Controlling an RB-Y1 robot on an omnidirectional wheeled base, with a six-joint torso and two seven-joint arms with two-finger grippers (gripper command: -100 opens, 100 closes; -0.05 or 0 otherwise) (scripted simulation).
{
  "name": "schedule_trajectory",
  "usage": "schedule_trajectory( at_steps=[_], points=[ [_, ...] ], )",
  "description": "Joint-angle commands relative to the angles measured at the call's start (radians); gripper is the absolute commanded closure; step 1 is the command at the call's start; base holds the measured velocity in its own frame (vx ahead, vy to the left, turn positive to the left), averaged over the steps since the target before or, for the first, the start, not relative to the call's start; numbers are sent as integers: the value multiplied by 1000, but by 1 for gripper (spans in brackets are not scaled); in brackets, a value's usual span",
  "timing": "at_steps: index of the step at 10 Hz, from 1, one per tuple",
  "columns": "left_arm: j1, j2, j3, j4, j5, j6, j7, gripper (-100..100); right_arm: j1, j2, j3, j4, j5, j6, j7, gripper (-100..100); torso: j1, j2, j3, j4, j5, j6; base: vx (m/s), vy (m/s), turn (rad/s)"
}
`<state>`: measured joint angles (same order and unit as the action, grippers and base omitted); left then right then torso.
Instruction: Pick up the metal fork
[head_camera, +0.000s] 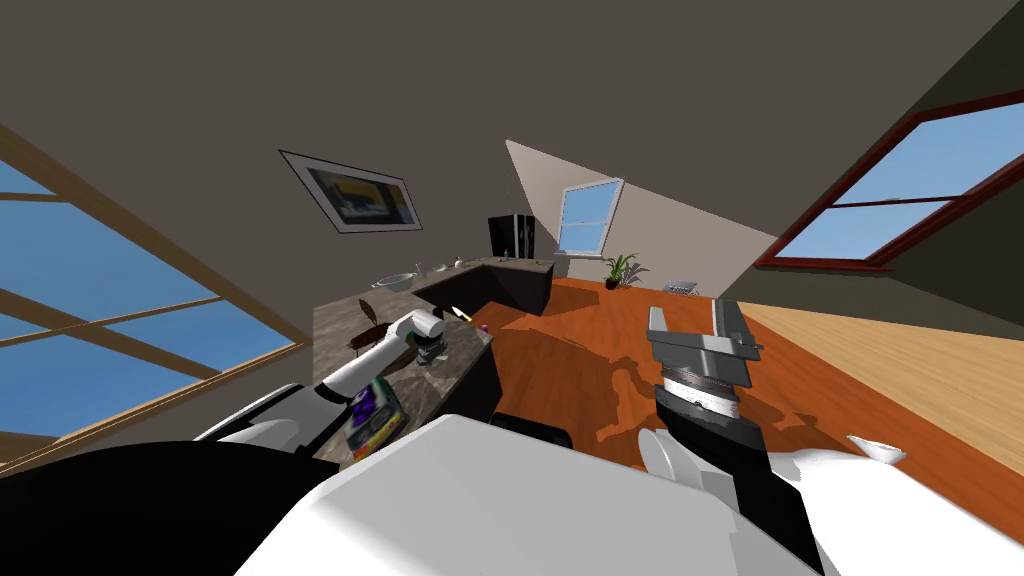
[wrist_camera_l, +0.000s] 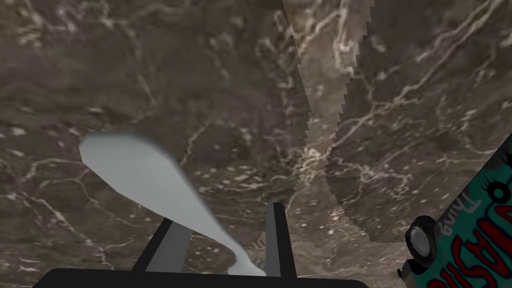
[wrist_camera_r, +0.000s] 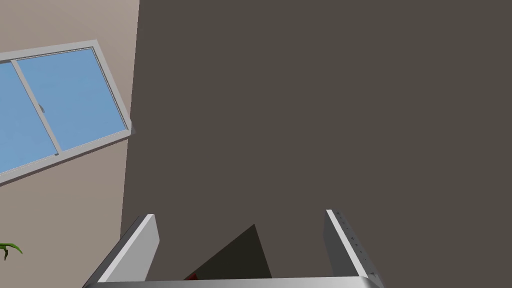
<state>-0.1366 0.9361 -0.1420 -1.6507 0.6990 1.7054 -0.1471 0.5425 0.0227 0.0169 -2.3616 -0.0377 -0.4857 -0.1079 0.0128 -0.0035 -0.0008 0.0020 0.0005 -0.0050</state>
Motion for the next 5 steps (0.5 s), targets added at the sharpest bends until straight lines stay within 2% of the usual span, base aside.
schedule_trajectory(
  at_steps=[1,2,3,4,5],
  points=[
    [0,0,0,0,0,0,0,100,0,0,0,0,0,0,0,0,0,0,0,0,0,0,0,0,0],
    [0,0,0,0,0,0,0,0,0,0,0,0,0,0,0,0,0,0,0,0,0,0,0,0,0],
    [-5,14,12,-29,25,30,2,100,0,0,0,0,0,0,0,0,0,0,0,0,0,0,13,13,56],
    [2,8,7,-22,13,15,4,100,0,0,0,0,0,0,0,0,1,-1,0,0,0,0,10,8,16],
    [2,9,8,-25,15,20,5,0,0,0,0,0,0,0,0,0,1,-1,0,0,1,0,0,0,0]
  ],
)
